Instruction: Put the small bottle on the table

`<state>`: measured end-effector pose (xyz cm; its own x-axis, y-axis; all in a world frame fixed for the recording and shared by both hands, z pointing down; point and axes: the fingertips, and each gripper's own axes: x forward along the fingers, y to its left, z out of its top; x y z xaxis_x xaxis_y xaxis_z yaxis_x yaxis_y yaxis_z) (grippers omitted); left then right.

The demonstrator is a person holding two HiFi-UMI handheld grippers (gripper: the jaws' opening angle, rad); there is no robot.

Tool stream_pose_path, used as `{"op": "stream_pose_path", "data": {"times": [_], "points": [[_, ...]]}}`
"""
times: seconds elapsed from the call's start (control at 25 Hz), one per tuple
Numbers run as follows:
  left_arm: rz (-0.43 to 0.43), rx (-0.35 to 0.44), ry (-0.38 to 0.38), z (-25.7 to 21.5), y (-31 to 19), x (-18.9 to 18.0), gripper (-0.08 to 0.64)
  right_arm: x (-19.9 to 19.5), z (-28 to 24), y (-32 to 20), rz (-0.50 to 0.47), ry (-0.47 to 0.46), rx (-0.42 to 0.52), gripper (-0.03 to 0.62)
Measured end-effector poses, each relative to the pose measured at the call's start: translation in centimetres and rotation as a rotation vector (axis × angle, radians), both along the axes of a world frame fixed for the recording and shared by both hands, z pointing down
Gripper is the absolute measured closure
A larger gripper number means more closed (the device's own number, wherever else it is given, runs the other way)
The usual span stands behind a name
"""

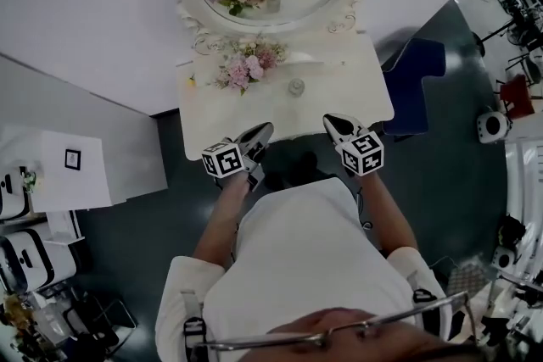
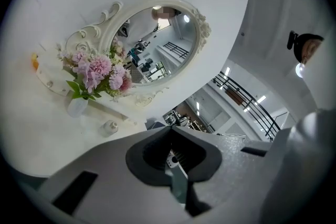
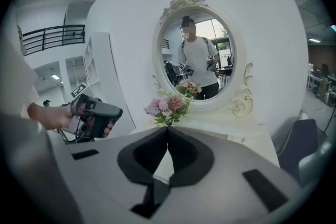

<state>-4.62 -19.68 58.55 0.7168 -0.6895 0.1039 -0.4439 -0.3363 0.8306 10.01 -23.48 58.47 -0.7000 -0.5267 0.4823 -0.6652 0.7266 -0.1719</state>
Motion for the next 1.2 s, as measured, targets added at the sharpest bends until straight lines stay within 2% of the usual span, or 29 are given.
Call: {"op": "stream_pose_path", "data": {"times": [0.24,0.44,0.64,0.96,1.2], "points": [[0.0,0.091,-0.163,-1.6,0.2,1.3,0.557,1.4,-0.9,0.2,-0.018,0.022,0.085,0.586],[-0.055,0.158,-0.254,-3.3,-0.4,2.1,0.557,2.8,-2.3,-0.7,-0.06,0.006,0.124,0.586],[-0.141,0.205,-0.3,-4.2,-0.6,2.6,0.557,5.6,-4.2,-2.2,-0.09,0.009,0.177,0.586],[-0.166,0.202,-0.33,-4.0,-0.2,3.6,0.557,5.9,-4.8,-2.2,-0.163,-0.006,0.211,0.586],[-0.177,0.202,-0.332,-4.3,-0.1,4.0,0.557,5.9,-5.0,-2.0,-0.178,-0.013,0.205,0.586]]}}
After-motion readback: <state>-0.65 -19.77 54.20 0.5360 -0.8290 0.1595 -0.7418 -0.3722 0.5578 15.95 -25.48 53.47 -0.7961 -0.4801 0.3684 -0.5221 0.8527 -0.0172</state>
